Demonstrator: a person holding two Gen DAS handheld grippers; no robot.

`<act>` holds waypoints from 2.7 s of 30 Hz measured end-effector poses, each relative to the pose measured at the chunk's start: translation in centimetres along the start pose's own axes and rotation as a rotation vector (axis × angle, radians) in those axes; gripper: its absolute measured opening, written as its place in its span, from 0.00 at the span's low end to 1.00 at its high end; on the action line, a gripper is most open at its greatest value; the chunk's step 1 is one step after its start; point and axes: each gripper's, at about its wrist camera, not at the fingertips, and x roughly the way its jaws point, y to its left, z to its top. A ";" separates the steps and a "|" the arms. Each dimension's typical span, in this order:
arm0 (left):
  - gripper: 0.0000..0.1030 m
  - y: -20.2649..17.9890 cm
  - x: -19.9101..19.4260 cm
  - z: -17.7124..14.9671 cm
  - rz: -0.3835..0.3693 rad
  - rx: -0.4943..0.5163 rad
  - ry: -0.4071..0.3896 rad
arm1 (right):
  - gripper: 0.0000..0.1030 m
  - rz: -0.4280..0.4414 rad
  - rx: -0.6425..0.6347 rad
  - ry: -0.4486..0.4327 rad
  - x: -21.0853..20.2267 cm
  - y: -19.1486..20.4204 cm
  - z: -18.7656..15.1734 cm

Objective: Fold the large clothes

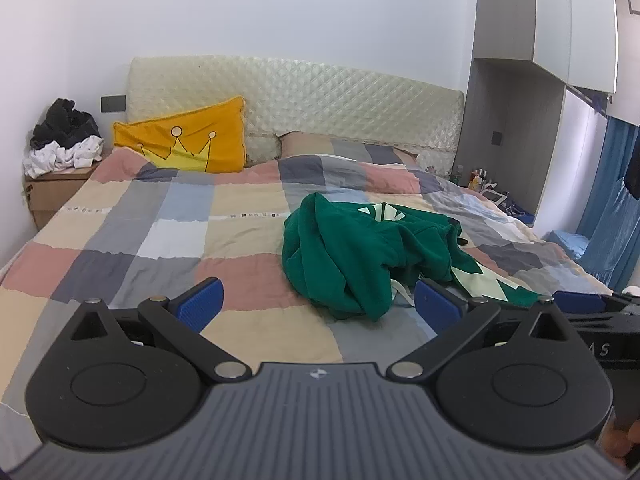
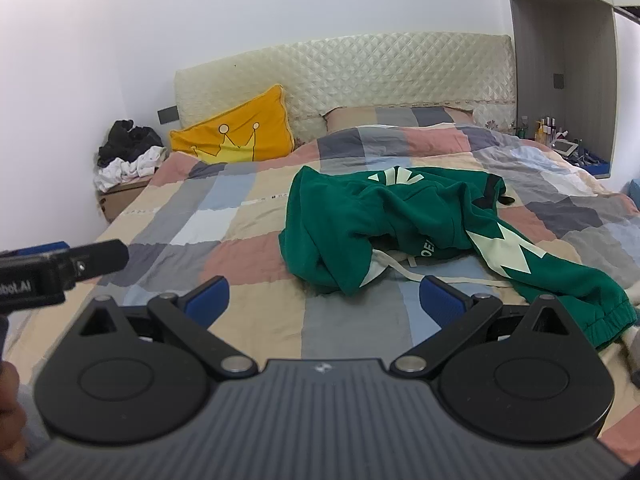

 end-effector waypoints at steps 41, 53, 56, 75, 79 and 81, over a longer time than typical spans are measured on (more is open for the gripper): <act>1.00 2.5 22.3 0.0 0.019 -0.015 0.139 | 0.99 -0.053 0.188 0.043 13.6 -7.3 -2.3; 1.00 4.2 32.4 -1.4 0.063 -0.041 0.260 | 0.99 -0.028 0.278 0.074 20.1 -9.7 -0.5; 1.00 5.0 35.2 -1.7 0.086 -0.035 0.281 | 0.99 -0.015 0.325 0.088 22.0 -10.5 -0.3; 0.95 7.7 44.1 -4.5 -0.184 -0.238 0.303 | 0.99 0.241 0.848 0.068 32.3 -16.5 -1.5; 0.86 8.3 45.4 -5.0 -0.277 -0.350 0.344 | 0.99 0.308 0.856 0.028 33.8 -16.8 -1.1; 0.85 8.5 45.9 -5.5 -0.328 -0.400 0.367 | 0.91 0.335 0.884 0.016 34.4 -17.2 -1.0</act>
